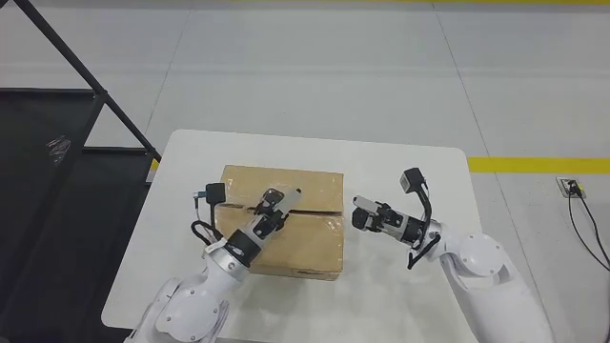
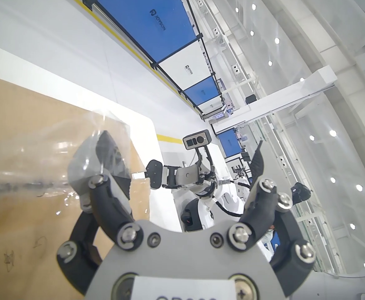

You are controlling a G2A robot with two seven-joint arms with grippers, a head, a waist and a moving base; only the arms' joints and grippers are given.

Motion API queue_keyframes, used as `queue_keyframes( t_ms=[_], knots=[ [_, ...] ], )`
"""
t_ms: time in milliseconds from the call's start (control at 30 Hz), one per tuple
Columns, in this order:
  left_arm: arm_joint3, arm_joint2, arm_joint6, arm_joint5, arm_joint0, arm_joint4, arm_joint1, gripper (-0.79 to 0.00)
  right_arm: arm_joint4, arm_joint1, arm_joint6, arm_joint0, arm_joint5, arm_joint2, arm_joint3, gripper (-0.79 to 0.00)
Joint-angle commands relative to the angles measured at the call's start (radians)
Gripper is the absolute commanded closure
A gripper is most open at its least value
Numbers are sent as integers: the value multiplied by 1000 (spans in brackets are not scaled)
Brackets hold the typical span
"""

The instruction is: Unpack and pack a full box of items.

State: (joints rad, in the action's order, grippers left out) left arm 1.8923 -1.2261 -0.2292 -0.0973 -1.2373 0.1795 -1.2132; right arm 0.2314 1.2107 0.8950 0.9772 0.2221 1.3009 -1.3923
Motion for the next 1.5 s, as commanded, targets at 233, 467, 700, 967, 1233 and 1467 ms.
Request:
queue_keyframes(
  t_ms=[233,467,700,967,1233,1467],
  knots=[
    [-28,35,-12,8,24,29,-8,-785,19,-10,-14,36,22,31,-16,-785],
    [-49,72,-15,17,45,52,-17,-785,39,-19,-13,72,44,65,-26,-785],
    [-56,95,-19,24,54,72,-23,-785,55,-26,-7,89,56,84,-21,-785],
    [-63,121,-27,26,51,103,-29,-785,69,-33,3,94,67,94,-14,-785],
    [-67,147,-36,25,50,129,-36,-785,84,-38,9,99,75,102,-4,-785],
    [-79,167,-39,27,55,148,-42,-785,90,-43,9,103,77,105,-2,-785]
  ],
)
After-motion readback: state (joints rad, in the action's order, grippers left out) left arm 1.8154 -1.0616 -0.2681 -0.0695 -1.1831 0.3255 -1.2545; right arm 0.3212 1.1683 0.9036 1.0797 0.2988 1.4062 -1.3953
